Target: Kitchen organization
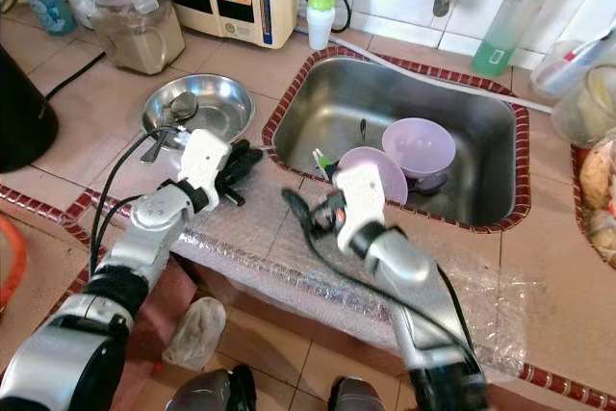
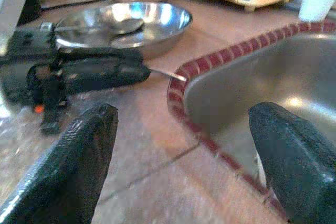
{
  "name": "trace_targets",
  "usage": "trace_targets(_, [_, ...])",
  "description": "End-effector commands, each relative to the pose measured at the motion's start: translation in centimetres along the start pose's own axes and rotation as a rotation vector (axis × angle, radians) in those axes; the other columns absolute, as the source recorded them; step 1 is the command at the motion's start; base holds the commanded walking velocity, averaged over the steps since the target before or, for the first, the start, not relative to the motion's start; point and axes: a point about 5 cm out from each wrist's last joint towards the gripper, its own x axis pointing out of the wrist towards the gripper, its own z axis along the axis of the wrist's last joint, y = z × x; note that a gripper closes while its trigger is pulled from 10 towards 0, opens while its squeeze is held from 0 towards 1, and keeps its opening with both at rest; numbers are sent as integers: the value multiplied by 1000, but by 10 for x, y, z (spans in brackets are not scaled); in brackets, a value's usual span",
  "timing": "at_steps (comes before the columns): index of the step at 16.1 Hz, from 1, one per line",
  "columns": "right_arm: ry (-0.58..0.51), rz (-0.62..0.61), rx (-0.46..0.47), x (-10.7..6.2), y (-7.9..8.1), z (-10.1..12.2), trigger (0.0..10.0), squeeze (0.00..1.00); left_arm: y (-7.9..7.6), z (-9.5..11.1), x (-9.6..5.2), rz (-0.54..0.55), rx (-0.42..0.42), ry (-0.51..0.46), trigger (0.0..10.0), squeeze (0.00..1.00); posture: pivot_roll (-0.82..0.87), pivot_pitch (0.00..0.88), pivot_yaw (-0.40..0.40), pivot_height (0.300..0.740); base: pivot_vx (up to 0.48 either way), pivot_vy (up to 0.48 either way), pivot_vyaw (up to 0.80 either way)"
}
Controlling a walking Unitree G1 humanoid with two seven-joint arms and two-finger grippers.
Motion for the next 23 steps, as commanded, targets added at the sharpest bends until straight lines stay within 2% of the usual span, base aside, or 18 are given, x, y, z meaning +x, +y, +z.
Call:
trace_targets(1, [5,-25,-1,0,-4,-2,10000,0,-1,-3,-4,13,-5,0,0,0,-62,73,-1,740,0,0,0])
trace_targets(6, [-15,-29,-17,7,-8,1,10000,0,1,7,-6,59,-18,-72,0,0,-57,57,-10,740,0,0,0])
trace_targets(12, [-21,-31,-20,11,-8,-1,10000,0,-3,8,-5,31,-33,-79,0,0,-53,40,-13,740,0,0,0])
trace_targets(15, [-33,-38,-16,13,-8,-1,10000,0,-4,14,-4,14,-48,-109,0,0,-48,34,-8,740,0,0,0])
trace_targets(16, [-48,-48,-7,16,-8,-1,10000,0,-5,23,-2,-13,-110,-154,0,0,-37,27,-6,740,0,0,0])
trace_targets(19, [-93,-46,15,23,-7,6,10000,0,-5,42,2,-59,-223,-230,0,0,-25,18,-3,740,0,0,0])
trace_targets(20, [-119,-59,47,26,-10,10,10000,0,-7,49,2,-111,-245,-243,0,0,-19,14,-2,740,0,0,0])
trace_targets(21, [-138,-65,66,28,-12,14,10000,0,-8,50,3,-133,-247,-241,0,0,-15,10,-1,740,0,0,0])
trace_targets(23, [-201,-72,118,34,-17,27,10000,0,-14,49,2,-227,-340,-199,0,0,-7,3,8,740,0,0,0])
